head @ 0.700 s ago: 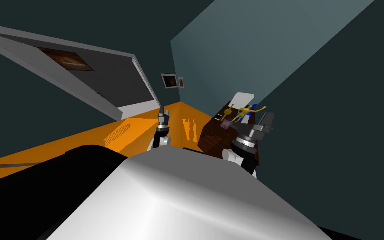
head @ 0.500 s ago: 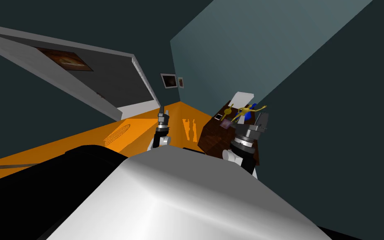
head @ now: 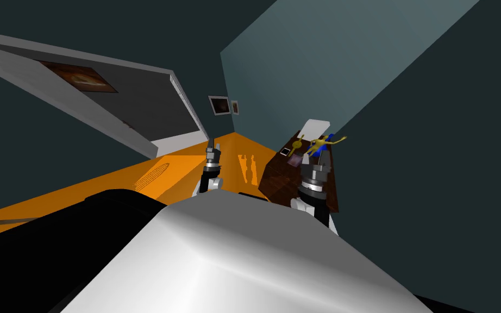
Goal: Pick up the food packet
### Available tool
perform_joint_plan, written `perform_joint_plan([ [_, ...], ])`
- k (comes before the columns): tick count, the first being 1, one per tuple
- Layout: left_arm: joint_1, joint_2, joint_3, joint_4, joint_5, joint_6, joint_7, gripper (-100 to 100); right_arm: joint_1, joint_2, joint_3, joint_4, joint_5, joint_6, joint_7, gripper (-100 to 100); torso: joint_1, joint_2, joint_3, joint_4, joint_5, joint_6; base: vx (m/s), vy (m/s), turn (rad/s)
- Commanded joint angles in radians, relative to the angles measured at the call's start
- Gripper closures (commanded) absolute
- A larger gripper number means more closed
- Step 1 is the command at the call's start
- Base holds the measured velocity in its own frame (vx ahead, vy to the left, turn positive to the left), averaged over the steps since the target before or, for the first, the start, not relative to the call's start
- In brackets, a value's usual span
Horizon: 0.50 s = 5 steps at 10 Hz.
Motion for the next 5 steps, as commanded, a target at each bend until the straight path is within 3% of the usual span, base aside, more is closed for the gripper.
perform_joint_plan([
  [1, 0.0, 0.0, 0.0, 0.0, 0.0, 0.0, 0.0, 0, -0.001, -0.047, 0.008, 0.014, -0.003, 0.003, -0.002, -100, 0.0, 0.0, 0.0, 0.0, 0.0, 0.0, -0.038, 0.047, -0.026],
  [5, 0.0, 0.0, 0.0, 0.0, 0.0, 0.0, 0.0, 0, 0.013, -0.159, 0.049, 0.068, -0.013, 0.0, -0.008, -100, 0.0, 0.0, 0.0, 0.0, 0.0, 0.0, -0.034, 0.051, -0.038],
])
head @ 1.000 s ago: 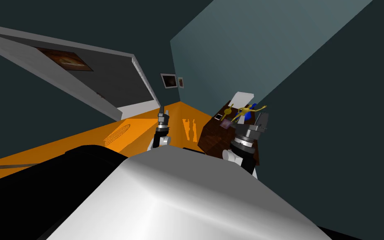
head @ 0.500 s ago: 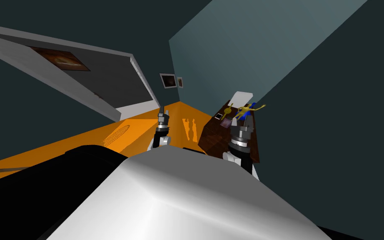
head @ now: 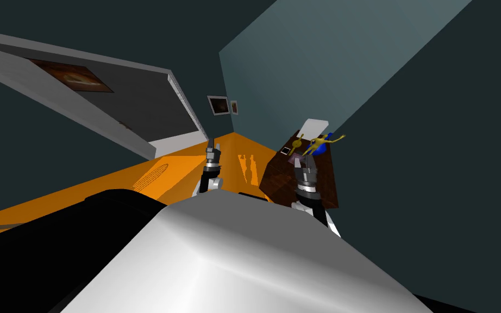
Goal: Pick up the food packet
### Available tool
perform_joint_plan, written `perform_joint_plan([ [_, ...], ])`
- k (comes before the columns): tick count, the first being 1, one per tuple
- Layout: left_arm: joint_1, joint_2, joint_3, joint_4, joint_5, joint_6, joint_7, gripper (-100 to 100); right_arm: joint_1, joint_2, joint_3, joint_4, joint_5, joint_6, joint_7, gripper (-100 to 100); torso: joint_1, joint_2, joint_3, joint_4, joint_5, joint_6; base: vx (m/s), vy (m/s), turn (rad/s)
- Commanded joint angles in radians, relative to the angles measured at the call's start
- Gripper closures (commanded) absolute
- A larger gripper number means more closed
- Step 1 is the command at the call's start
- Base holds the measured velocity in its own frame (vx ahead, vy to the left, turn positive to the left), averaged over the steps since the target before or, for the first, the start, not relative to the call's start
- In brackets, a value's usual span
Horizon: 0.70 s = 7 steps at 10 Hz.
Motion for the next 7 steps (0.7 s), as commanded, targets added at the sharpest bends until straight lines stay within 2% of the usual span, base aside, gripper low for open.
perform_joint_plan([
  [1, 0.0, 0.0, 0.0, 0.0, 0.0, 0.0, 0.0, 0, 0.006, -0.05, 0.024, 0.031, -0.007, 0.002, -0.005, -100, 0.0, 0.0, 0.0, 0.0, 0.0, 0.0, -0.057, 0.066, -0.056],
  [2, 0.0, 0.0, 0.0, 0.0, 0.0, 0.0, 0.0, 0, 0.006, -0.077, 0.024, 0.031, -0.007, 0.002, -0.005, -100, 0.001, 0.001, 0.0, 0.0, 0.0, 0.0, -0.051, 0.06, -0.04],
  [3, 0.0, 0.0, 0.0, 0.0, 0.0, 0.0, 0.0, 0, 0.015, -0.109, 0.049, 0.062, -0.014, 0.0, -0.008, -100, 0.001, 0.001, 0.0, 0.0, 0.0, 0.0, -0.055, 0.051, -0.063],
  [4, 0.0, 0.0, 0.0, 0.0, 0.0, 0.0, 0.0, 0, 0.015, -0.14, 0.049, 0.062, -0.014, 0.0, -0.008, -100, 0.0, 0.001, 0.001, 0.0, 0.0, 0.0, -0.041, 0.051, -0.032],
  [5, 0.0, 0.0, 0.0, 0.0, 0.0, 0.0, 0.0, 0, 0.024, -0.174, 0.074, 0.094, -0.02, -0.002, -0.012, -100, 0.0, 0.0, 0.0, 0.0, 0.0, 0.0, -0.047, 0.067, -0.077],
  [6, 0.0, 0.0, 0.0, 0.0, 0.0, 0.0, 0.0, 0, 0.024, -0.201, 0.074, 0.094, -0.02, -0.002, -0.012, -100, 0.001, 0.001, 0.0, 0.0, 0.0, 0.0, -0.044, 0.063, -0.03],
  [7, 0.0, 0.0, 0.0, 0.0, 0.0, 0.0, 0.0, 0, 0.034, -0.232, 0.101, 0.127, -0.027, -0.005, -0.016, -100, 0.001, 0.0, 0.0, 0.0, 0.0, 0.0, -0.063, 0.077, -0.068],
])
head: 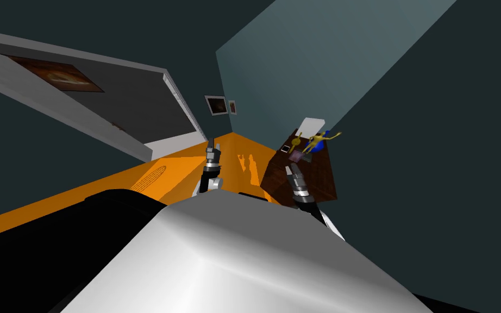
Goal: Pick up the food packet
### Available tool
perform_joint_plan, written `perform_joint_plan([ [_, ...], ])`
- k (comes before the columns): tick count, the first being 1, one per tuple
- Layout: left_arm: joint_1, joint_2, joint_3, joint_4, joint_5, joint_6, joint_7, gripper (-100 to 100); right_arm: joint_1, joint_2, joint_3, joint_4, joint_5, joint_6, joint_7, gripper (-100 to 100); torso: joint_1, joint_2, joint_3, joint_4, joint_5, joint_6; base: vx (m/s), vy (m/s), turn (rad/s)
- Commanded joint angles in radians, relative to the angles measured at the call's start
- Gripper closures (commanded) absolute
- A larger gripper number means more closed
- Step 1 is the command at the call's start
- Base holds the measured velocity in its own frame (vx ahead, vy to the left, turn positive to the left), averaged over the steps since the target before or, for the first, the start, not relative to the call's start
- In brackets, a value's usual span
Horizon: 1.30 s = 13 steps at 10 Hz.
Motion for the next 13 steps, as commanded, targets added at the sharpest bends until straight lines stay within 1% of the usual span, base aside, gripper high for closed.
perform_joint_plan([
  [1, 0.0, 0.0, 0.0, 0.0, 0.0, 0.0, 0.0, 0, 0.004, -0.05, 0.011, 0.025, -0.005, -0.01, -0.005, -100, 0.0, 0.0, 0.0, 0.0, 0.0, 0.0, -0.052, 0.069, -0.032],
  [2, 0.0, 0.0, 0.0, 0.0, 0.0, 0.0, 0.0, 0, 0.004, -0.066, 0.011, 0.025, -0.005, -0.01, -0.005, -100, -0.001, 0.0, 0.0, 0.0, 0.0, 0.0, -0.018, 0.025, 0.005],
  [3, 0.0, 0.0, 0.0, 0.0, 0.0, 0.0, 0.0, 0, 0.013, -0.103, 0.037, 0.059, -0.011, -0.013, -0.008, -100, -0.003, -0.002, -0.001, 0.0, 0.0, 0.0, -0.035, 0.043, -0.046],
  [4, 0.0, 0.0, 0.0, 0.0, 0.0, 0.0, 0.0, 0, 0.013, -0.135, 0.037, 0.059, -0.011, -0.013, -0.008, -100, -0.002, -0.002, -0.001, 0.0, 0.0, 0.0, -0.038, 0.051, -0.047],
  [5, 0.0, 0.0, 0.0, 0.0, 0.0, 0.0, 0.0, 0, 0.023, -0.168, 0.064, 0.092, -0.017, -0.016, -0.012, -100, -0.002, -0.002, -0.001, 0.0, 0.0, 0.0, -0.062, 0.06, -0.055],
  [6, 0.0, 0.0, 0.0, 0.0, 0.0, 0.0, 0.0, 0, 0.023, -0.199, 0.064, 0.092, -0.017, -0.016, -0.012, -100, -0.001, 0.0, 0.0, 0.0, 0.0, 0.0, -0.054, 0.058, -0.035],
  [7, 0.0, 0.0, 0.0, 0.0, 0.0, 0.0, 0.0, 0, 0.033, -0.231, 0.089, 0.126, -0.022, -0.019, -0.016, -100, -0.001, -0.001, 0.0, 0.0, 0.0, 0.0, -0.051, 0.07, -0.046],
  [8, 0.0, 0.0, 0.0, 0.0, 0.0, 0.0, 0.0, 0, 0.033, -0.264, 0.089, 0.126, -0.022, -0.019, -0.016, -100, -0.001, -0.001, 0.0, 0.0, 0.0, 0.0, -0.041, 0.059, -0.027],
  [9, 0.0, 0.0, 0.0, 0.0, 0.0, 0.0, 0.0, 0, 0.033, -0.275, 0.089, 0.126, -0.022, -0.019, -0.016, -100, -0.001, -0.001, -0.001, 0.0, 0.0, 0.0, -0.018, 0.028, 0.003],
  [10, 0.0, 0.0, 0.0, 0.0, 0.0, 0.0, 0.0, 0, 0.044, -0.317, 0.115, 0.161, -0.026, -0.023, -0.02, -100, -0.003, -0.003, -0.001, 0.0, 0.0, 0.0, -0.033, 0.053, -0.026],
  [11, 0.0, 0.0, 0.0, 0.0, 0.0, 0.0, 0.0, 0, 0.044, -0.345, 0.115, 0.161, -0.026, -0.023, -0.02, -100, -0.002, -0.002, -0.001, 0.0, 0.0, 0.0, -0.036, 0.053, -0.033],
  [12, 0.0, 0.0, 0.0, 0.0, 0.0, 0.0, 0.0, 0, 0.054, -0.378, 0.139, 0.195, -0.029, -0.028, -0.024, -100, -0.002, -0.002, -0.001, 0.0, 0.0, 0.0, -0.05, 0.063, -0.028],
  [13, 0.0, 0.0, 0.0, 0.0, 0.0, 0.0, 0.0, 0, 0.054, -0.4, 0.139, 0.195, -0.029, -0.028, -0.024, -100, -0.001, -0.001, -0.001, 0.0, 0.0, 0.0, -0.043, 0.053, -0.015],
])
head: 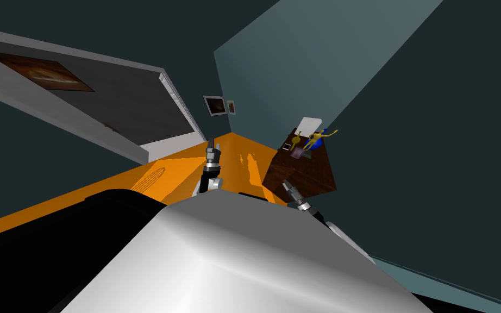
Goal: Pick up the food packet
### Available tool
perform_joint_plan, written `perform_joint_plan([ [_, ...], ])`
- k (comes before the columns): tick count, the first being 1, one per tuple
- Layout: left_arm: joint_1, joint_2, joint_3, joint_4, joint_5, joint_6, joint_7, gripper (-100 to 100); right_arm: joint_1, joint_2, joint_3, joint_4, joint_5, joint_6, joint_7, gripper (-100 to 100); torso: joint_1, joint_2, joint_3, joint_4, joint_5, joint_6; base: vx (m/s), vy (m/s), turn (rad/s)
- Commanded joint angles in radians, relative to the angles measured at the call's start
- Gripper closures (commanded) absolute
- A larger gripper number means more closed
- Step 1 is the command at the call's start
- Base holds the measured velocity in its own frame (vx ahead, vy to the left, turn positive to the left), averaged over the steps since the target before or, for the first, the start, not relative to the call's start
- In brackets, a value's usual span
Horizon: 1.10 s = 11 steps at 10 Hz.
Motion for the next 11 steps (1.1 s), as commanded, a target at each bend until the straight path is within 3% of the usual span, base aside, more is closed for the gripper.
perform_joint_plan([
  [1, 0.0, 0.0, 0.0, 0.0, 0.0, 0.0, 0.0, 0, 0.009, -0.036, -0.002, -0.005, -0.003, 0.001, -0.003, -100, 0.0, 0.0, 0.0, 0.0, 0.0, 0.0, -0.015, 0.019, 0.002],
  [2, 0.0, 0.0, 0.0, 0.0, 0.0, 0.0, 0.0, 0, 0.019, -0.072, 0.02, 0.029, -0.004, -0.005, -0.006, -100, -0.002, -0.001, -0.001, 0.0, 0.0, 0.0, -0.017, 0.036, -0.003],
  [4, 0.0, 0.0, 0.0, 0.0, 0.0, 0.0, 0.0, 0, 0.019, -0.106, 0.02, 0.029, -0.004, -0.005, -0.006, -100, -0.001, -0.001, -0.001, 0.0, 0.0, 0.0, -0.017, 0.028, -0.007],
  [9, 0.0, 0.0, 0.0, 0.0, 0.0, 0.0, 0.0, 0, 0.049, -0.265, 0.076, 0.128, 0.005, -0.027, -0.016, -100, -0.002, -0.002, -0.001, 0.0, 0.0, 0.0, -0.013, 0.032, 0.02],
  [11, 0.0, 0.0, 0.0, 0.0, 0.0, 0.0, 0.0, 0, 0.049, -0.311, 0.076, 0.129, 0.005, -0.027, -0.016, -100, -0.002, -0.003, -0.002, -0.001, 0.0, 0.0, 0.001, 0.015, 0.006],
])
